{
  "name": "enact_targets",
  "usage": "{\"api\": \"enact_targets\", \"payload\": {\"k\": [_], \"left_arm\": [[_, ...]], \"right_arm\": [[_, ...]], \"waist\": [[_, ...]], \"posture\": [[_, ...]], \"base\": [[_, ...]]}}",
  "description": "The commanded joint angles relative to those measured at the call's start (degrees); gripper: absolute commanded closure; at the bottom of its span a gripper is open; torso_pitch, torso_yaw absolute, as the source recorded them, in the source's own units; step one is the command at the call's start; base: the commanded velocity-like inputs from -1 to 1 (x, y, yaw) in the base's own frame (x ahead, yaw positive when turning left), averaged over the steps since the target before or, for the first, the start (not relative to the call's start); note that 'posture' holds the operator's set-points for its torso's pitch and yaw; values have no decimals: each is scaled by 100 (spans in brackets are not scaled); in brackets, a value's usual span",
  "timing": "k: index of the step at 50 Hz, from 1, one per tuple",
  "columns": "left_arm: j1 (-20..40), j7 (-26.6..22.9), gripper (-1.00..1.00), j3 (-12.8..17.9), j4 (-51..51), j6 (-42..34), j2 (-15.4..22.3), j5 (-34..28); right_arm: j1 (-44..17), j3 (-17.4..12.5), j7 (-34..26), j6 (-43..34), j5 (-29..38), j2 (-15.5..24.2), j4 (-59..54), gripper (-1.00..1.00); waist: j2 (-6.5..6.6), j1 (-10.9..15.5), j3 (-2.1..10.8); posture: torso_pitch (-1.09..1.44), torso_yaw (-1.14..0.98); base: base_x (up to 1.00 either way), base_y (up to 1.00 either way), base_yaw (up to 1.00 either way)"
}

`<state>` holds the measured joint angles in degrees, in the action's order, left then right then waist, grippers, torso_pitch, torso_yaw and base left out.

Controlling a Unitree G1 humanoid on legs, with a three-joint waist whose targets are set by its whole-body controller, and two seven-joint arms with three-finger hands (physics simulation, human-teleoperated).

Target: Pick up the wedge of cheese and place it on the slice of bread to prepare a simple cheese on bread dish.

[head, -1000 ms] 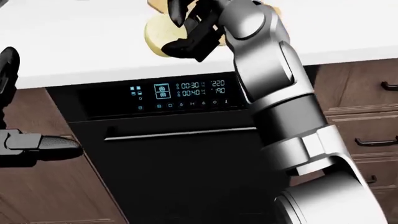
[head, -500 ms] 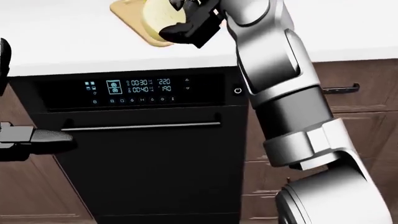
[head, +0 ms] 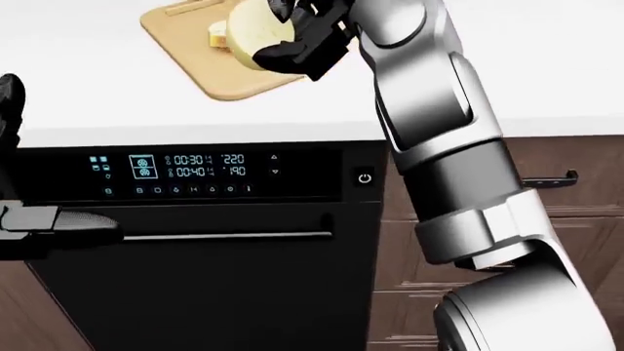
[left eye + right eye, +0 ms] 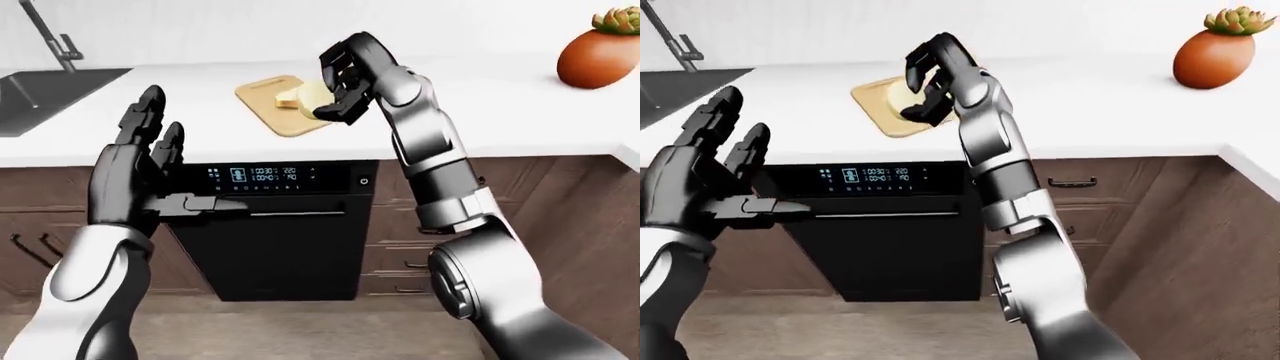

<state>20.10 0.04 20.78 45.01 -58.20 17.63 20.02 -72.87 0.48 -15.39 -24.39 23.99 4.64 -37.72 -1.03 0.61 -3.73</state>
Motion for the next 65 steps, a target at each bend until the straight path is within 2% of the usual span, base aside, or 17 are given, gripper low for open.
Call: {"api": "enact_targets", "payload": {"k": [1,8,11,12,21,24,26,29,36,37,42,47,50,51,54,61,65], "left_arm": [[201,12,-100,133,159,100,135,28],[318,72,-100,156,191,-20,194,101],[345,95,-100,166,210,-56,215,135],[335,98,-100,178,216,-56,219,146],[247,102,-100,304,243,-21,259,247],[219,117,-100,353,259,-16,272,295],[205,127,-100,346,253,4,279,306],[189,135,-100,347,243,25,285,320],[160,160,-100,319,228,62,287,330],[159,160,-100,320,223,68,284,332],[136,158,-100,316,230,81,278,334],[156,171,-100,300,222,69,282,330],[175,179,-100,321,231,42,290,348],[167,178,-100,320,231,48,293,345],[143,176,-100,315,220,78,284,339],[132,166,-100,330,203,110,287,341],[134,171,-100,337,217,93,289,352]], "right_arm": [[-248,-28,48,69,8,25,144,100],[-267,-33,-12,-3,5,59,275,100],[-304,-80,19,-59,-68,47,269,100],[-302,-52,5,-59,-58,55,276,100],[-312,-31,-29,-89,-143,21,383,100],[-312,-15,-53,-88,-124,11,437,100],[-304,-5,-62,-88,-105,7,460,100],[-299,-18,-67,-95,-111,-2,473,100],[-277,-23,-54,-106,-103,2,444,100],[-278,-25,-50,-101,-104,3,434,100],[-275,-25,-52,-125,-107,8,447,100],[-297,-33,-56,-101,-117,19,404,100],[-301,-32,-36,-74,-119,20,394,100],[-286,-17,-44,-70,-107,19,409,100],[-271,-19,-38,-90,-90,12,418,100],[-259,-15,-49,-135,-85,4,461,100],[-251,-19,-52,-147,-83,3,472,100]], "waist": [[-77,37,39],[108,-44,16],[686,-47,262],[515,-75,71],[359,6,-22],[-45,69,145],[151,39,132],[313,17,402],[684,-125,403],[561,-115,432],[640,-69,455],[371,-29,189],[12,34,250],[192,55,190],[262,-27,398],[351,-78,325],[765,-123,330]], "posture": [[0,0],[0,0],[0,0],[0,0],[0,0],[0,0],[0,0],[0,0],[0,0],[0,0],[0,0],[0,0],[0,0],[0,0],[0,0],[0,0],[0,0]], "base": [[54,0,0],[3,0,0],[0,0,0],[0,0,0],[0,0,0],[0,0,0],[0,0,0],[0,0,11],[0,0,34],[0,0,34],[0,0,34],[0,0,20],[0,0,0],[0,0,0],[0,0,2],[0,0,34],[0,0,44]]}}
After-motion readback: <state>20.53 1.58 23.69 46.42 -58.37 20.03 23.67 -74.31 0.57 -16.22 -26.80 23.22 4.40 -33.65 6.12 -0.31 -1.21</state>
